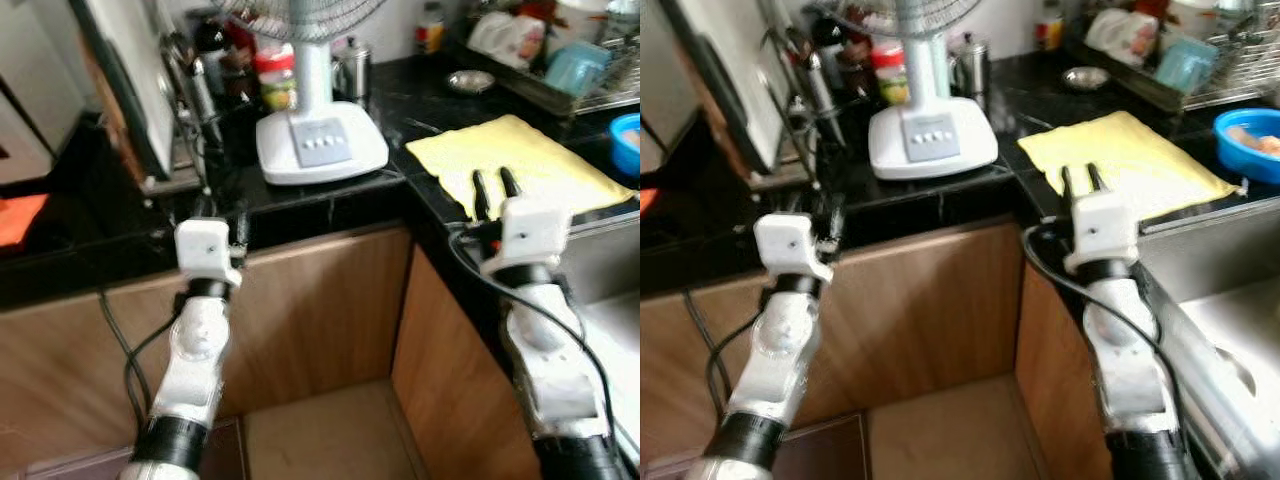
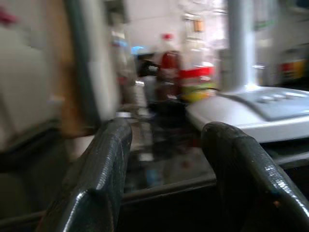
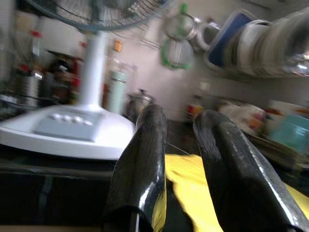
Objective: Kitchen organization
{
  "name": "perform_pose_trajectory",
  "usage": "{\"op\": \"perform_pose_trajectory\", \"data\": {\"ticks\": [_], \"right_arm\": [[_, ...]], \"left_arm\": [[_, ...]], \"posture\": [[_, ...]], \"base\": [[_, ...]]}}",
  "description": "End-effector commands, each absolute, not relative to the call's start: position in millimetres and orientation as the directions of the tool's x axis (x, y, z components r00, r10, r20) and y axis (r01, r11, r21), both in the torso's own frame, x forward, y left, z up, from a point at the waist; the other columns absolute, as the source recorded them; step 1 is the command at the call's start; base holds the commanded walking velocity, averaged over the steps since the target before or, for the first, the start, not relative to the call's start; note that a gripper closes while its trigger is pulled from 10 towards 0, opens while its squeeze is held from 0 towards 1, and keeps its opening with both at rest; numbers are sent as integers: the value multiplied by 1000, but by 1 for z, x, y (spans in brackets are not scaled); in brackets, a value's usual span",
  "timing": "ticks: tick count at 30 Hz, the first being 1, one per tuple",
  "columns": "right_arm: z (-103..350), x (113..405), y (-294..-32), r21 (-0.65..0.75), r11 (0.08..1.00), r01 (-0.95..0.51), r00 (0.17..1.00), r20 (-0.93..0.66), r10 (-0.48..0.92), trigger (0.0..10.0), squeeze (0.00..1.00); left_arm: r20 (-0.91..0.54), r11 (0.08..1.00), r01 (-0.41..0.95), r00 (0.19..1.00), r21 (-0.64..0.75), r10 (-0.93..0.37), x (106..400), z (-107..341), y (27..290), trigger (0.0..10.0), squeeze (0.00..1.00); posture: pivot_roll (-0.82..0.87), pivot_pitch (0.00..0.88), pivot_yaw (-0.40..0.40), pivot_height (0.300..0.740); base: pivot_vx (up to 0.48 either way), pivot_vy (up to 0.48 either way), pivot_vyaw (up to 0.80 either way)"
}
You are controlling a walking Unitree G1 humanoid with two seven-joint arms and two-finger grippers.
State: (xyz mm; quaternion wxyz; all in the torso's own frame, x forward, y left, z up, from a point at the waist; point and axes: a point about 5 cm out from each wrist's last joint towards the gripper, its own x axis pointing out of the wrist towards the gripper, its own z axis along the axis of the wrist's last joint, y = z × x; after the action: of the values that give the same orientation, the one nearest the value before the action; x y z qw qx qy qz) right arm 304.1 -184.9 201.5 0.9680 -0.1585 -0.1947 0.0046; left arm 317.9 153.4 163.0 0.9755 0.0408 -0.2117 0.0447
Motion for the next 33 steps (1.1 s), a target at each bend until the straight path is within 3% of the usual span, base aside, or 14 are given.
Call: {"op": "perform_pose_trajectory", "data": {"ticks": [1, 10, 18, 33], "right_arm": [[205, 303, -187, -305, 951, 48, 921, 383, 77, 10000, 0], [192, 305, -192, -294, 956, 16, 940, 331, 86, 10000, 0], [164, 300, -182, -319, 931, -180, 951, 186, 247, 10000, 0], [131, 310, -211, -313, 927, -205, 974, 26, 225, 10000, 0]], "left_arm": [[416, 990, -117, 906, 84, 72, 317, 163, 153, 10000, 0], [362, 972, -198, 922, 126, 141, 314, 144, 177, 10000, 0], [204, 940, -279, 949, 194, 240, 301, 95, 202, 10000, 0], [-126, 940, -263, 947, 217, 294, 272, 16, 202, 10000, 0]], "posture": [[-259, 0, 99, 740], [-254, 0, 86, 740], [-262, 0, 68, 740], [-252, 0, -7, 740]], "base": [[0, 0, 750], [0, 0, 147], [0, 0, 0], [0, 0, 0]]}}
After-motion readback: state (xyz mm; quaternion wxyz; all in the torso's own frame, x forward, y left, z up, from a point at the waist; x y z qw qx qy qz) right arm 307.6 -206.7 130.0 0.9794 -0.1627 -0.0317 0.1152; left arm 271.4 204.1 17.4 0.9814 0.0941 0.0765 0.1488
